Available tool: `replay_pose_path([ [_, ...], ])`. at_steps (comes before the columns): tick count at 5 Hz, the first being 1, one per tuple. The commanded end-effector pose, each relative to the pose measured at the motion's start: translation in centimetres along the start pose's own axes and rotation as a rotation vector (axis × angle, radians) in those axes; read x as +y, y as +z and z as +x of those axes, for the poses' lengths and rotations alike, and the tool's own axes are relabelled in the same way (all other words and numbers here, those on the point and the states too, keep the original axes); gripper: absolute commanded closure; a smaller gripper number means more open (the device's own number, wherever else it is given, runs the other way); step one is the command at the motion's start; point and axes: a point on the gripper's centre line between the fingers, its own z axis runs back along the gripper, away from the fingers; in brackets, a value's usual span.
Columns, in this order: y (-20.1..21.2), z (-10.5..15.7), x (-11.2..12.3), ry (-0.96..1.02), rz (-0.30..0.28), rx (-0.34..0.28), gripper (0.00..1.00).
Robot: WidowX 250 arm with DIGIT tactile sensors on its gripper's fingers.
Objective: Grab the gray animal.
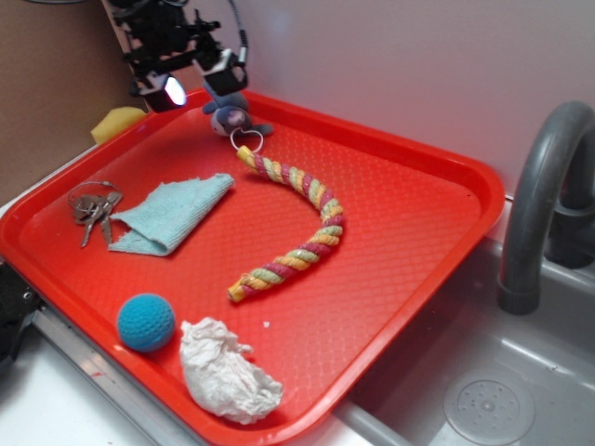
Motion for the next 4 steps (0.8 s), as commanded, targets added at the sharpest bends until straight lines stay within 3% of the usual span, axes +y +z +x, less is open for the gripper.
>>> replay_pose_path([
  [1,-1.4,1.3,-3.9,-0.118,-0.037,0.001,0.00],
  [2,-2.4,0.2,-4.1,-0.156,0.013,0.006,1.00],
  [3,-2.6,-0.8,-4.1,-0.196,0.086,-0.007,1.00],
  [4,2.8,-1.9,-3.8,-0.151,0.269,-0.015,1.00],
])
